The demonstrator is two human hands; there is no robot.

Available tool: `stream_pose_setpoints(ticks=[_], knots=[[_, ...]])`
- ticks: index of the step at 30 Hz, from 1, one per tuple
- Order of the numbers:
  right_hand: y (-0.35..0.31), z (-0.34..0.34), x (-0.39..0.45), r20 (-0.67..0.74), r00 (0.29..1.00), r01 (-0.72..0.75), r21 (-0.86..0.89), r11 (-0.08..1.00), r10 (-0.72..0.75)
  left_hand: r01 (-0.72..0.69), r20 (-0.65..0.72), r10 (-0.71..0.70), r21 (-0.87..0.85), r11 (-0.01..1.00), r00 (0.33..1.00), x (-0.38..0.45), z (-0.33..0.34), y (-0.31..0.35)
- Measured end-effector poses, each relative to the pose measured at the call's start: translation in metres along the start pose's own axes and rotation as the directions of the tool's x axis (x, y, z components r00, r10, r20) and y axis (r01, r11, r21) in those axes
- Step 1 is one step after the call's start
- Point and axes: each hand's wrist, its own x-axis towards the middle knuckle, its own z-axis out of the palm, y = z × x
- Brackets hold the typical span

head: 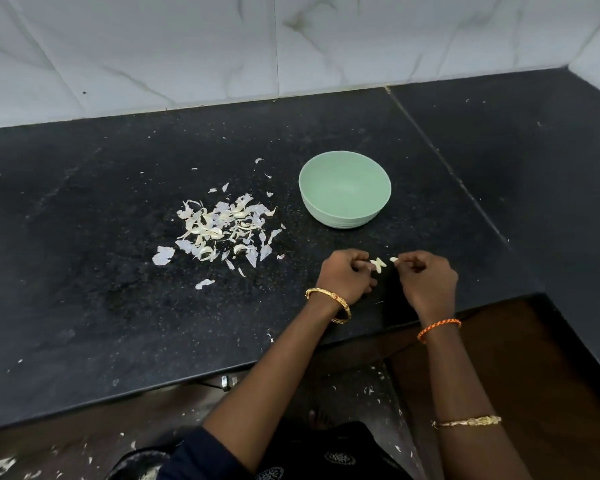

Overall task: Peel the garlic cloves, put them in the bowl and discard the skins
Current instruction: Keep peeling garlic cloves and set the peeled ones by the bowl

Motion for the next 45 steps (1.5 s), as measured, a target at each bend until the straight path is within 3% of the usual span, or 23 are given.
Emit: stream_pose_setpoints(ticks=[6,9,13,17,21,24,27,30,33,40,45], knots=[[-0.005,0.01,-0.002,0.057,0.995,0.078,-0.007,0.997,-0.077,0.005,-0.045,-0.005,0.012,1.0,0.999,-0.005,-0.002,0.0],[-0.007,0.015,-0.002,-0.007,0.997,0.074,0.005,0.997,-0.074,0.004,-0.126,-0.003,0.003,1.0,0.992,-0.007,-0.022,-0.002],[-0.029,0.027,-0.01,-0.045,0.966,0.258,0.065,0.964,-0.256,-0.014,-0.25,0.018,0.016,1.0,0.968,-0.014,-0.063,-0.002],[-0.074,0.057,-0.021,0.174,0.891,0.374,0.243,0.895,-0.42,-0.011,-0.441,0.061,0.115,0.993,0.895,-0.018,-0.113,-0.01],[-0.106,0.107,-0.03,0.421,0.756,0.456,0.211,0.865,-0.502,0.058,-0.583,0.022,0.119,0.991,0.812,-0.016,-0.162,-0.023],[-0.118,0.134,-0.022,0.395,0.792,0.446,0.144,0.883,-0.465,0.06,-0.619,0.027,0.119,0.991,0.785,-0.017,-0.193,-0.029],[-0.124,0.153,-0.012,0.278,0.864,0.429,0.034,0.903,-0.42,0.051,-0.615,0.048,0.141,0.989,0.787,-0.014,-0.212,-0.03],[-0.128,0.168,-0.009,0.216,0.88,0.453,-0.119,0.884,-0.422,0.035,-0.579,0.061,0.153,0.988,0.813,-0.004,-0.217,-0.029],[-0.132,0.172,-0.004,0.183,0.906,0.41,-0.149,0.9,-0.383,0.005,-0.51,0.093,0.188,0.982,0.855,0.007,-0.214,-0.024],[-0.137,0.172,0.019,0.304,0.862,0.469,-0.178,0.865,-0.405,-0.067,-0.382,0.139,0.196,0.978,0.914,0.034,-0.21,-0.02],[-0.137,0.176,0.029,0.311,0.877,0.438,-0.21,0.874,-0.365,-0.086,-0.341,0.147,0.189,0.978,0.929,0.047,-0.204,-0.016]])
